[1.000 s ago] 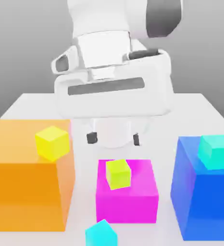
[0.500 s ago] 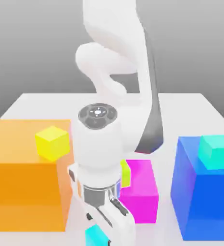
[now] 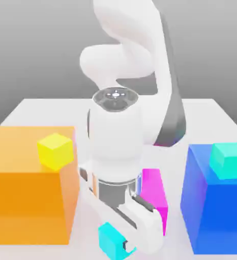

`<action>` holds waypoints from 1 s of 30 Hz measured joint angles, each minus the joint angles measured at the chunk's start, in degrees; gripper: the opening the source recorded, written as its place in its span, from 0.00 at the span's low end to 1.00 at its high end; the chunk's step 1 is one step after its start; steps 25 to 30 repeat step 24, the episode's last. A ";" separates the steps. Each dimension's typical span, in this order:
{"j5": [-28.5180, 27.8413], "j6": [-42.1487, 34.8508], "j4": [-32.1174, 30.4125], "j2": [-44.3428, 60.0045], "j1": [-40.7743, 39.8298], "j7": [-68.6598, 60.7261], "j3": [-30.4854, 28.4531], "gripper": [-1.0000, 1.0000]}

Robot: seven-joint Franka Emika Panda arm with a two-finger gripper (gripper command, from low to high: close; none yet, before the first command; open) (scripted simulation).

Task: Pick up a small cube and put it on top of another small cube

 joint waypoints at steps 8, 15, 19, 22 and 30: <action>4.22 -16.57 4.72 -11.05 5.06 -26.39 7.83 0.00; 0.13 -31.32 7.50 -21.82 10.78 -43.59 10.12 0.00; -2.85 -31.49 4.07 -22.89 10.90 -45.32 10.86 0.00; -3.27 -27.44 1.31 -21.39 10.85 -45.15 11.10 1.00; -3.27 -27.44 1.31 -21.39 10.85 -45.15 11.10 1.00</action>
